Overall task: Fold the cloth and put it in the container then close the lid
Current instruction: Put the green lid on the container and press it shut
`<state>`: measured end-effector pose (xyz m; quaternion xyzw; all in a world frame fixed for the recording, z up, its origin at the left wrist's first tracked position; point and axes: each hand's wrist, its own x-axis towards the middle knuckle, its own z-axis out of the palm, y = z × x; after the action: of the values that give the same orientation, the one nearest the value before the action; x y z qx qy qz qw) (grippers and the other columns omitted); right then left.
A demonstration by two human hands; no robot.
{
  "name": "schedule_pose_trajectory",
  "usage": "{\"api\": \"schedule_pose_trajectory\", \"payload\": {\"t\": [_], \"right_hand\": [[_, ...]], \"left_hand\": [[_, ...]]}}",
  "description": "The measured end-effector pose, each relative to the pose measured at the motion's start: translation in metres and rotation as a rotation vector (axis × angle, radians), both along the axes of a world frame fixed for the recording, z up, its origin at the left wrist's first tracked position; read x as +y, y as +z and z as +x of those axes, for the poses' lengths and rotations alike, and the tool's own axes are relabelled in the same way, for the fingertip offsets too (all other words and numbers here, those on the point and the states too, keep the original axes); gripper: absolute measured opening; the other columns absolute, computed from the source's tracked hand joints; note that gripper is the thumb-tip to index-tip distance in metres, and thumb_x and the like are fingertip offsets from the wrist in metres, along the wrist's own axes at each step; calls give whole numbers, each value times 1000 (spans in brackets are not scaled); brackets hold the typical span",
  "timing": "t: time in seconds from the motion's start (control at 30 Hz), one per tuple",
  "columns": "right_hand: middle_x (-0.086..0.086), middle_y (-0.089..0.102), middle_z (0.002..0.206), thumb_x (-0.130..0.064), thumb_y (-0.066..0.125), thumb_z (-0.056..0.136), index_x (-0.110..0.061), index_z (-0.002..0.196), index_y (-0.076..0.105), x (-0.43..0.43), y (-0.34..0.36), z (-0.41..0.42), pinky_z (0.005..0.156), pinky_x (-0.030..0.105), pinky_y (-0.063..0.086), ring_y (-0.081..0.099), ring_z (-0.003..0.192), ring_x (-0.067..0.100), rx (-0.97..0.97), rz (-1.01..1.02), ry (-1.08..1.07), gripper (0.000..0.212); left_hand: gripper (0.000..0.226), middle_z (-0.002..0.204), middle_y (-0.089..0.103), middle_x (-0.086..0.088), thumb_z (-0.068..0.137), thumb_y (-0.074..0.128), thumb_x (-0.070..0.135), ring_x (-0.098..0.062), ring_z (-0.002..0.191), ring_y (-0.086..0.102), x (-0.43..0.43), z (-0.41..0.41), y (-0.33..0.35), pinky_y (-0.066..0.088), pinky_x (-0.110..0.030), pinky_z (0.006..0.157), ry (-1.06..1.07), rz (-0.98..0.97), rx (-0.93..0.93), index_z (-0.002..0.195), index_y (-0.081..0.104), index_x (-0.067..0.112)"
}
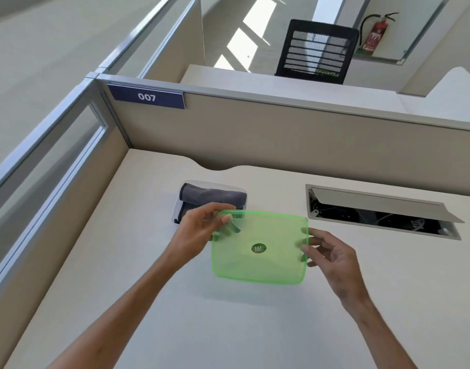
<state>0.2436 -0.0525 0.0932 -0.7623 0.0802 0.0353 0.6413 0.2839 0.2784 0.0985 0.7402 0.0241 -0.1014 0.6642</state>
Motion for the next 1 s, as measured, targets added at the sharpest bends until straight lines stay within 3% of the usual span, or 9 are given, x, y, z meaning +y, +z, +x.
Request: {"api": "schedule_pose_trajectory", "payload": {"t": [0.07, 0.17, 0.3, 0.47, 0.63, 0.73, 0.87, 1.0], "right_hand": [[8, 83, 93, 1, 79, 96, -20, 119, 81, 22, 1, 10, 64, 36, 65, 74, 75, 21, 7, 34, -15, 31], [10, 84, 95, 0, 78, 97, -17, 121, 81, 51, 1, 29, 61, 35, 64, 73, 72, 17, 37, 161, -73, 30], [10, 86, 97, -4, 79, 96, -15, 122, 81, 82, 1, 58, 60, 35, 65, 73, 71, 18, 87, 234, -70, 28], [13, 84, 99, -10, 81, 97, -17, 119, 82, 114, -16, 89, 62, 37, 66, 75, 74, 20, 147, 178, -67, 24], [20, 77, 101, -15, 82, 97, -11, 125, 83, 142, -42, 115, 62, 36, 69, 74, 77, 22, 120, -45, -84, 28], [9, 73, 86, -13, 81, 98, -9, 123, 84, 150, -54, 122, 67, 48, 71, 72, 69, 23, 99, -176, -87, 25], [-6, 73, 78, -22, 83, 96, -11, 110, 86, 150, -74, 125, 76, 58, 68, 77, 75, 33, 80, -344, -114, 19], [-12, 72, 81, -26, 83, 95, -11, 122, 82, 154, -78, 125, 84, 59, 66, 76, 86, 30, 90, -364, -142, 31]], "left_hand": [[31, 113, 84, -12, 107, 73, 34, -36, 111, 81, 13, 3, 4, 66, -54, 95, 100, -73, 56, 135, 76, 23], [39, 116, 86, -14, 110, 67, 43, -28, 106, 84, 34, 9, 0, 67, -39, 92, 275, -205, 155, 130, 75, 11], [30, 120, 85, -17, 112, 66, 27, -28, 106, 81, 66, 14, -10, 66, -42, 98, 333, -199, 149, 130, 75, 5], [31, 125, 83, -8, 104, 76, 23, -29, 118, 80, 89, 24, -26, 66, -51, 103, 372, -11, 93, 134, 77, 19], [39, 132, 80, -3, 103, 76, 22, -24, 114, 77, 89, 41, -36, 65, -44, 99, 462, 274, 45, 142, 74, 19], [44, 142, 73, -5, 102, 75, 26, -27, 114, 75, 84, 44, -45, 63, -53, 104, 461, 412, 20, 145, 72, 20], [46, 147, 68, -12, 103, 75, 28, -22, 107, 69, 81, 45, -54, 59, -43, 98, 445, 531, 8, 148, 71, 18], [46, 146, 69, -8, 104, 74, 30, -19, 100, 68, 78, 42, -57, 57, -42, 97, 433, 567, -3, 149, 69, 18]]}}
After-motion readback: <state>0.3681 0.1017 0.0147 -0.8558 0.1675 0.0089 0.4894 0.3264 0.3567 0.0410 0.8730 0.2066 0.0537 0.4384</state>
